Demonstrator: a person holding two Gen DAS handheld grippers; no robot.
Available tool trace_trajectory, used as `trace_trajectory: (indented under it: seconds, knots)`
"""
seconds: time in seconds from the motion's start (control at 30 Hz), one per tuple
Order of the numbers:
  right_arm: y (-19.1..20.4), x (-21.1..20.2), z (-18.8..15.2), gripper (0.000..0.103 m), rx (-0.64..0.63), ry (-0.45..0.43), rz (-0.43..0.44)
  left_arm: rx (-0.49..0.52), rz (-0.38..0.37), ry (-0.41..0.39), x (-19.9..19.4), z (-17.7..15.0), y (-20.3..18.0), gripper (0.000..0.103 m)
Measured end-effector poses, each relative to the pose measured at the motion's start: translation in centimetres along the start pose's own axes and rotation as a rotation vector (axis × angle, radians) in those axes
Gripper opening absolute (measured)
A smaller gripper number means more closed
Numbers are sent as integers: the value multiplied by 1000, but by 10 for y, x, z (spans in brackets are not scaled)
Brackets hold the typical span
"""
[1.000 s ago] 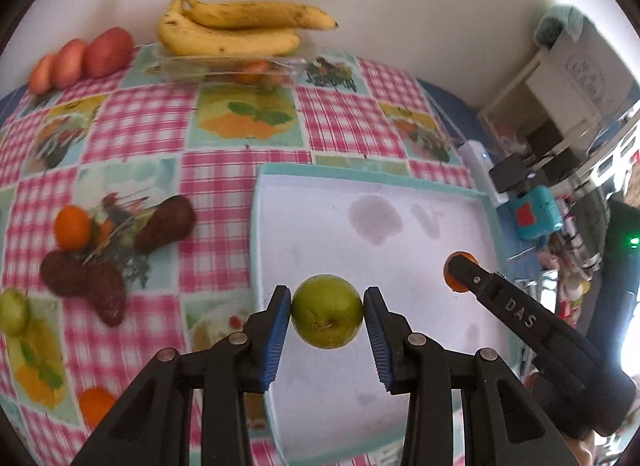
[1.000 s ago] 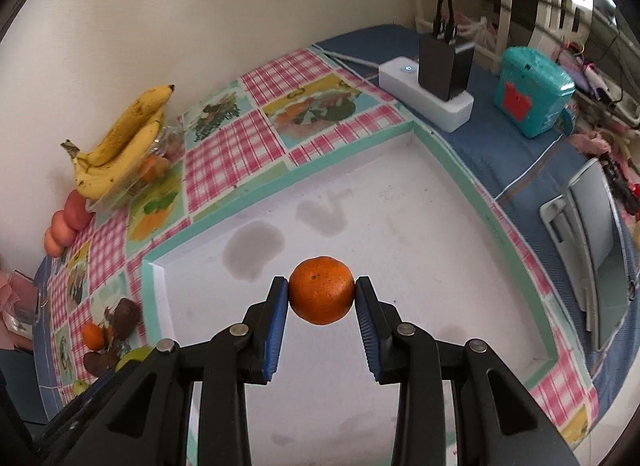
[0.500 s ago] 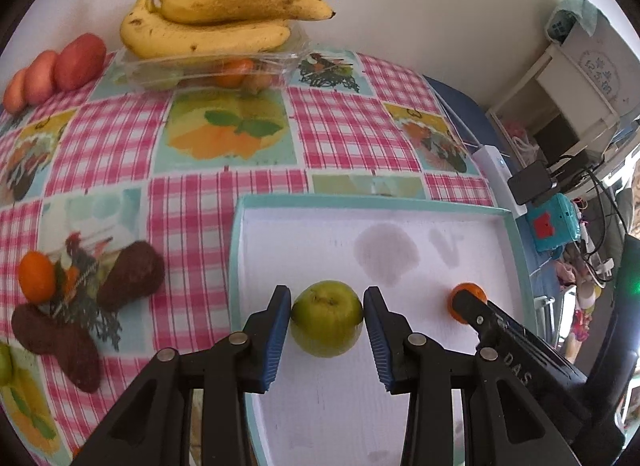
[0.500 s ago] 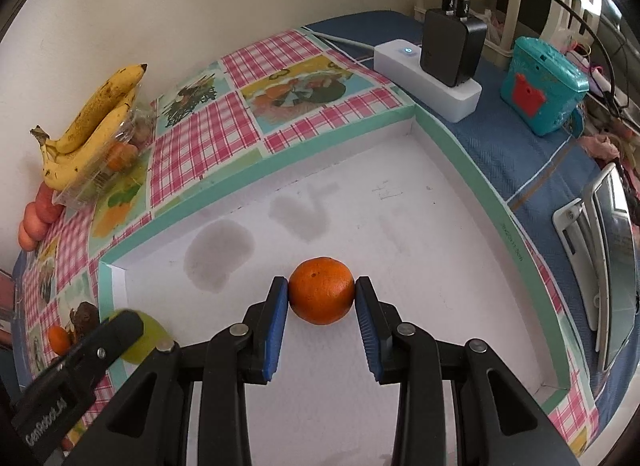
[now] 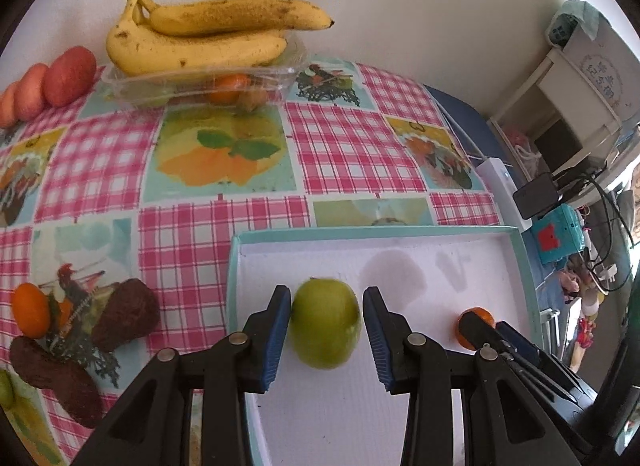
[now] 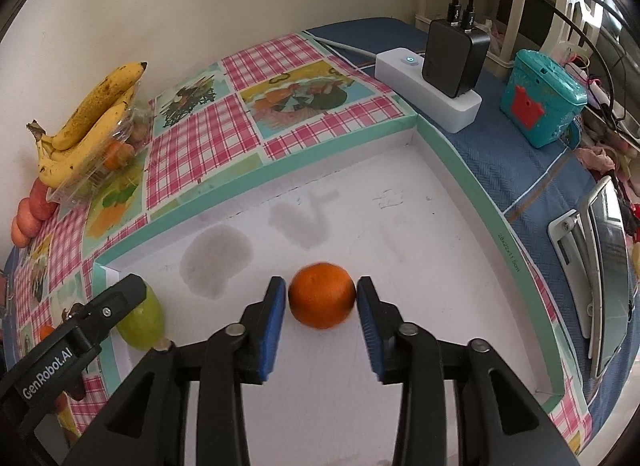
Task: Organize fruits
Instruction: 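Carry both fruits over the white tray and open both tools to release them, then move both open tools back toward the remaining fruit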
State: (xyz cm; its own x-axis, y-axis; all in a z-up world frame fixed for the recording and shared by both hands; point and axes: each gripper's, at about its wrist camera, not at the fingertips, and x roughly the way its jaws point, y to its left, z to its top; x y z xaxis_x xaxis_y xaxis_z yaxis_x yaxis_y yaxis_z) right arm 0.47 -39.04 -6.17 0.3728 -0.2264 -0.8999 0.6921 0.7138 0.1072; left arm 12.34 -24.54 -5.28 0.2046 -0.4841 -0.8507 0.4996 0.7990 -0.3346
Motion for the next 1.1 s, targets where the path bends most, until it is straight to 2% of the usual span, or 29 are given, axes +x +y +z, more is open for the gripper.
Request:
trace_trajectory:
  seconds: [0.03, 0.13, 0.17, 0.2, 0.27, 0.3, 0.33, 0.4, 0.47, 0.5, 0.63, 0.77, 0.9, 1.1]
  knots:
    - [0, -1, 0, 54, 1, 0, -8, 0, -5, -1, -3, 1, 0, 41]
    - [-1, -6, 1, 55, 6, 3, -35, -6, 14, 0, -14, 4, 3, 44]
    - [-2, -8, 1, 56, 8, 3, -35, -12, 26, -4, -20, 5, 6, 51]
    - [-2, -10, 2, 60, 10, 1, -37, -23, 44, -11, -27, 7, 10, 65]
    - [-2, -15, 3, 72, 11, -3, -39, -43, 87, -24, -39, 8, 17, 82]
    - [-1, -18, 3, 77, 9, -4, -33, -53, 114, -27, -44, 8, 20, 85]
    - [0, -20, 2, 77, 5, -4, -28, -62, 146, -25, -48, 8, 25, 87]
    - [3, -23, 1, 78, -4, -1, -19, -80, 208, -22, -57, 7, 35, 97]
    - [7, -26, 0, 86, -18, -6, -15, -115, 255, -24, -64, 4, 45, 102]
    - [9, -29, -1, 89, -24, -10, -11, -131, 268, -25, -67, 2, 52, 102]
    - [17, -38, -5, 89, -48, -20, 3, -209, 299, -41, -81, -10, 80, 103]
    - [25, -51, -8, 97, -72, -48, 19, -196, 330, -91, -95, -19, 97, 103]
    - [31, -56, -11, 97, -64, -57, 84, -208, 378, -137, -109, -30, 116, 103]
    - [43, -61, -15, 97, -101, -93, 80, -204, 472, -195, -142, -42, 144, 103]
